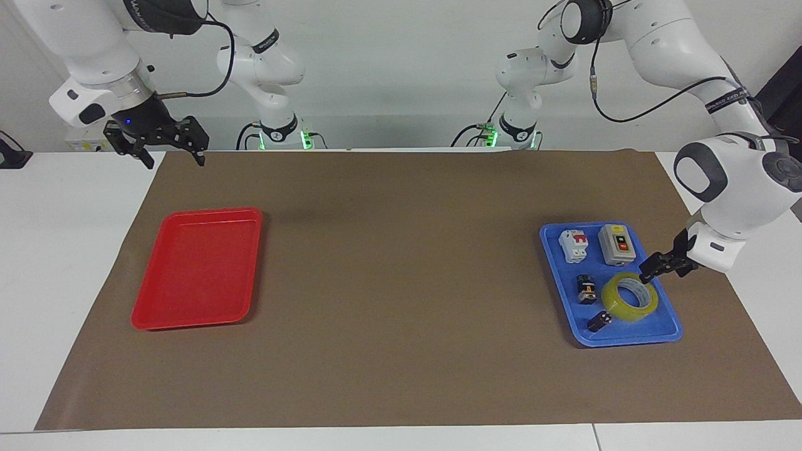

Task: Place and move tape with both arms
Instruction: 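Reach the left gripper to the yellow tape roll and grasp it, then lift the yellow tape with the left gripper and carry it toward the table center, then release the tape on the table while the right gripper reaches toward it, then grasp the yellow tape with the right gripper while the left gripper withdraws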

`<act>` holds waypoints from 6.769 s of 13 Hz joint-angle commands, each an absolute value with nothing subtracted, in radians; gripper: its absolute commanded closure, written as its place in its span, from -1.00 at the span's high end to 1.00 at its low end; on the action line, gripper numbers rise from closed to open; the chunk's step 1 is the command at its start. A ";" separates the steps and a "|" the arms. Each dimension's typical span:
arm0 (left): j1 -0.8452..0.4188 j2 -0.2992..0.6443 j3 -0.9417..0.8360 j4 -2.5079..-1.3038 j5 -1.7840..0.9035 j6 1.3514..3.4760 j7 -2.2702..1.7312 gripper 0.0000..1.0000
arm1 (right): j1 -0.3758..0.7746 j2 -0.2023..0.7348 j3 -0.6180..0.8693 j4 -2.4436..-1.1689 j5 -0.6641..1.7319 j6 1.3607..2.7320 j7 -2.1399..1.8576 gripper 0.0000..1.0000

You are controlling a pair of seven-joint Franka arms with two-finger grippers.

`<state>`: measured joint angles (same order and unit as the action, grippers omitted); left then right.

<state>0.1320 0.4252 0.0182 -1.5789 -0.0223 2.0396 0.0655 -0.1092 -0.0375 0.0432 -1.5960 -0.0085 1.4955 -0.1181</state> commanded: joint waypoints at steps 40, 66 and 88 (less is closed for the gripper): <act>-0.656 0.403 0.015 -1.758 0.106 2.223 -0.861 -1.00 | -0.124 -0.037 0.049 -1.598 0.014 1.497 -0.140 1.00; -0.280 0.002 0.017 -1.832 -0.018 1.838 -0.330 1.00 | 0.334 0.243 0.077 -1.690 0.021 2.016 0.342 1.00; -0.063 -0.035 0.015 -1.583 -0.060 1.476 0.066 1.00 | 0.485 0.397 0.077 -1.828 0.002 2.197 0.453 0.67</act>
<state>-0.0680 -0.0143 0.0177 -1.5643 -0.0411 1.4784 0.0175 0.5022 0.4256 0.0691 -1.7769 0.0137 2.1670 0.4567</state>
